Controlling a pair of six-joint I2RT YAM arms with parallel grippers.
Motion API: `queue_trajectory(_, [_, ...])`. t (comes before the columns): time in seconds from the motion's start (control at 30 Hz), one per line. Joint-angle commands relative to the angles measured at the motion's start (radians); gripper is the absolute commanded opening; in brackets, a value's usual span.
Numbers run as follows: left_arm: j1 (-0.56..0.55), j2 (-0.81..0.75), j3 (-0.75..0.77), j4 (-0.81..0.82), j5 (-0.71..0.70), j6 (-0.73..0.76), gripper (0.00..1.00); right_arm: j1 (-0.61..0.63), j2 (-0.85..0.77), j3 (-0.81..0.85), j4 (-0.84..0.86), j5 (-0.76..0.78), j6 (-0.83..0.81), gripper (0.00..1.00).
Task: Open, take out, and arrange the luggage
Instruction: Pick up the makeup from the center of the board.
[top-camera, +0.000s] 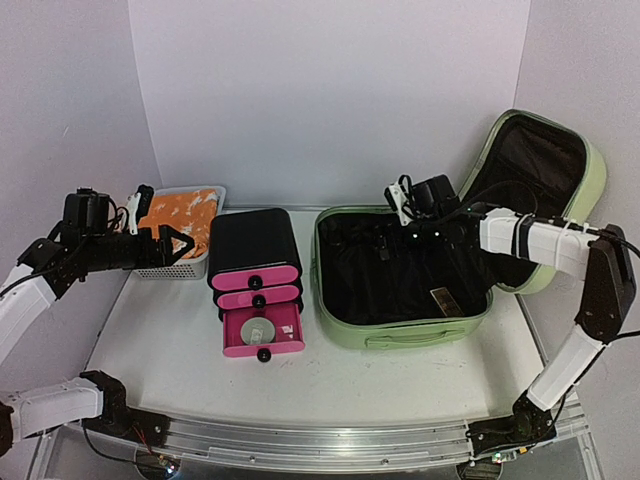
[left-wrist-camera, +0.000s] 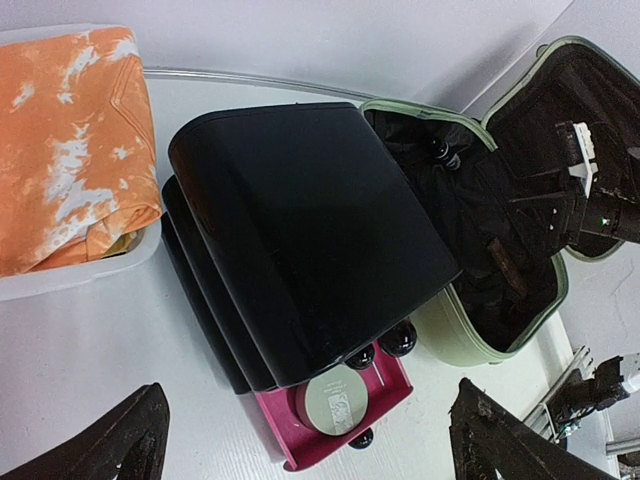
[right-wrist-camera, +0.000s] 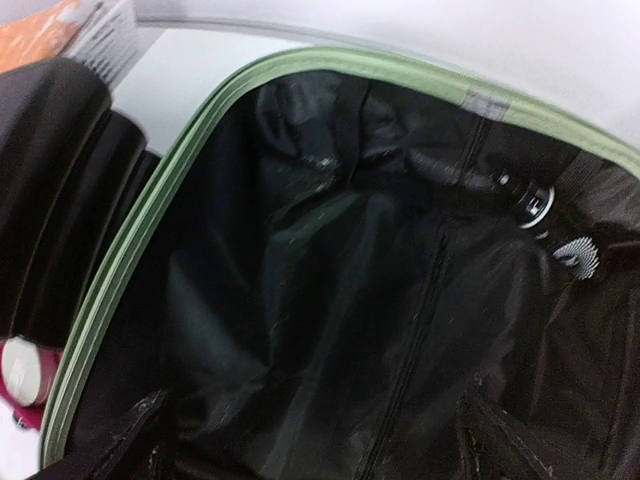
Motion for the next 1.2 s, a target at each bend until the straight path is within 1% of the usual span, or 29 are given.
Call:
queue_trajectory(0.0, [-0.001,-0.048,-0.016,0.072,0.057,-0.050,0.99,0.004,-0.119,-0.071,-0.078,-0.120,0.092,0.98])
queue_trajectory(0.17, [-0.002,-0.113,-0.056,0.074,0.085,-0.101,0.99,0.004,-0.245,-0.174,-0.082,-0.140,0.137,0.98])
queue_trajectory(0.27, [-0.002,-0.123,-0.052,0.073,0.094,-0.102,0.99,0.004,-0.246,-0.190,-0.081,-0.148,0.145,0.98])
queue_trajectory(0.4, [-0.001,-0.100,-0.036,0.073,0.083,-0.087,0.99,0.004,-0.175,-0.160,-0.058,-0.164,0.134,0.98])
queue_trajectory(0.47, [-0.001,-0.071,-0.027,0.079,0.061,-0.077,0.99,0.004,-0.122,-0.139,-0.019,-0.155,0.127,0.98])
queue_trajectory(0.6, [-0.002,-0.004,-0.017,0.098,-0.043,-0.091,0.99,-0.001,0.034,-0.060,0.044,-0.124,0.133,0.98])
queue_trajectory(0.63, [-0.001,0.006,-0.023,0.096,-0.102,-0.127,0.99,-0.013,0.076,-0.034,0.049,-0.134,0.143,0.97])
queue_trajectory(0.7, [-0.001,-0.007,-0.068,0.108,-0.216,-0.258,0.99,-0.049,0.137,0.003,0.058,-0.185,0.188,0.94])
queue_trajectory(0.77, [0.001,-0.033,-0.135,0.166,-0.250,-0.350,0.99,-0.069,0.162,0.024,0.063,-0.226,0.216,0.92])
queue_trajectory(0.83, [0.001,-0.049,-0.171,0.178,-0.278,-0.417,0.99,-0.071,0.160,0.030,0.057,-0.287,0.213,0.91])
queue_trajectory(0.87, [-0.001,-0.051,-0.176,0.170,-0.287,-0.436,0.99,-0.070,0.142,0.025,0.040,-0.301,0.204,0.90])
queue_trajectory(0.9, [0.001,-0.050,-0.174,0.143,-0.300,-0.461,0.99,-0.070,0.124,0.019,0.006,-0.284,0.204,0.90])
queue_trajectory(0.97, [0.000,-0.036,-0.160,0.064,-0.326,-0.526,0.98,-0.071,0.086,0.025,-0.112,-0.249,0.179,0.91])
queue_trajectory(1.0, [0.000,-0.028,-0.152,0.030,-0.328,-0.566,0.98,-0.071,0.072,0.030,-0.173,-0.216,0.169,0.92])
queue_trajectory(1.07, [0.000,-0.017,-0.139,0.000,-0.324,-0.624,0.98,-0.071,0.057,0.024,-0.284,-0.118,0.184,0.97])
queue_trajectory(1.17, [-0.001,0.000,-0.106,-0.014,-0.308,-0.673,0.98,-0.094,0.052,0.010,-0.393,-0.064,0.229,0.98])
